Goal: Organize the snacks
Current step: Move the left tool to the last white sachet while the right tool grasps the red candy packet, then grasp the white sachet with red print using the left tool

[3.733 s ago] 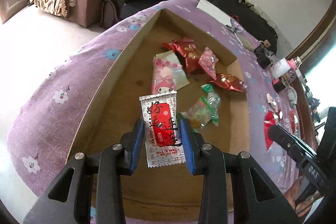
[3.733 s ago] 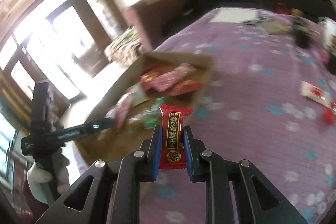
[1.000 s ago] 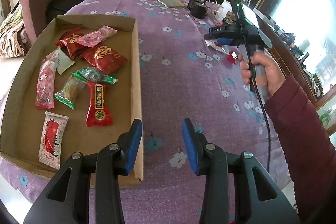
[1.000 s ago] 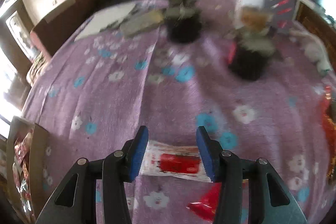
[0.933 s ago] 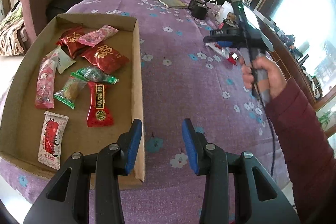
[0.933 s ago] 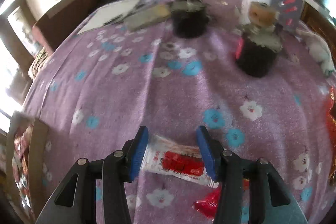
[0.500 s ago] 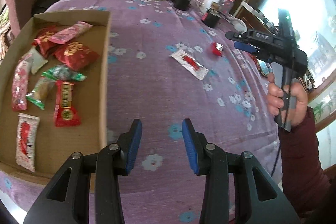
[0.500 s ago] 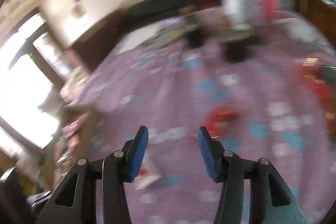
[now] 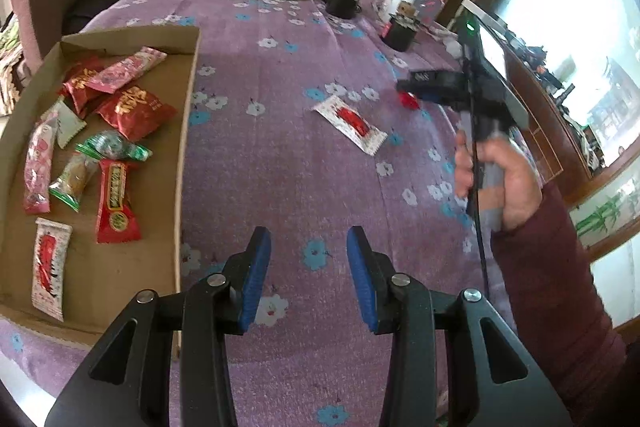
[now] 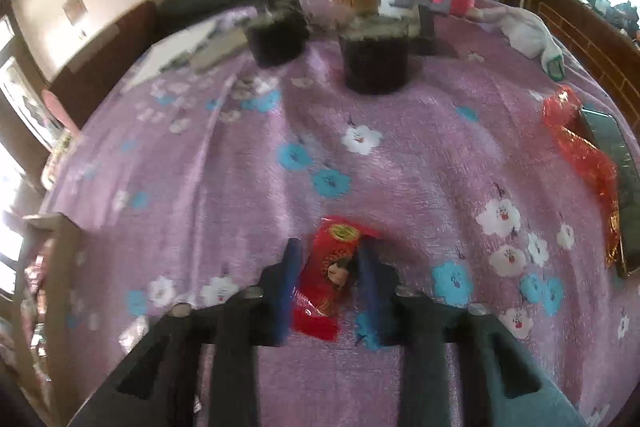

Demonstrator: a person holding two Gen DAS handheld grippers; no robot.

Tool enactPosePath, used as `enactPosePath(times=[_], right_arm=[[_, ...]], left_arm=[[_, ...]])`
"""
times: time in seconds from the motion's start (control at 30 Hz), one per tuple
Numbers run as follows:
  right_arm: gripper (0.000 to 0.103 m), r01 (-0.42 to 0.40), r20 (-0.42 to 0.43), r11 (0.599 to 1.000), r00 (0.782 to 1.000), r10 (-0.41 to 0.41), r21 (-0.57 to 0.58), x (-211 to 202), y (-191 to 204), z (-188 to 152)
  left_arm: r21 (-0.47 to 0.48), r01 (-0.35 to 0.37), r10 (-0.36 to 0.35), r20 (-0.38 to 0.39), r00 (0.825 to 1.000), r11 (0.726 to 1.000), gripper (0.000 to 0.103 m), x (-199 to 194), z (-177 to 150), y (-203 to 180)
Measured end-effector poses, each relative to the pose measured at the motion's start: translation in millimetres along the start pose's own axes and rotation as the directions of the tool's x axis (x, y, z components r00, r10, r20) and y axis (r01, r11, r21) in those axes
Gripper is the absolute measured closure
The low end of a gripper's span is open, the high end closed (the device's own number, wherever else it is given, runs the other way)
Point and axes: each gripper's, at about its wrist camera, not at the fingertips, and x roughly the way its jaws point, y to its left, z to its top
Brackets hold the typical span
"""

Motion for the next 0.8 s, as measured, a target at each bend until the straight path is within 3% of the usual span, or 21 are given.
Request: enactPosePath(times=[0.23, 0.37, 0.67, 0.8], right_arm=[[0.082, -0.016, -0.025, 0.999, 1.0, 0.015, -0.036, -37, -11, -49], [0.081, -0.021, 0.043, 0.997, 0.999, 0.025, -0.08, -52, -15, -75], [0.08, -0.054, 0.102, 0.997, 0.993, 0.06, -0.063, -55, -23, -85], [0.08, -0.057, 0.102, 0.997, 0.993, 0.063, -0.061, -54, -22, -85]], left_arm=[[-0.035, -0.014, 0.013, -0.029, 0.999, 0.999, 0.066, 23, 24, -6], [-0.058, -0.005, 0.002, -0.061, 0.998, 0.998, 0.066, 50, 39, -18], [-0.206, 0.11, -0.126, -0.067, 0.99, 0.972, 0.066, 109, 79, -27], [-0.205, 0.083, -0.097, -0.056, 0.994, 0.975, 0.066, 127, 93, -32]])
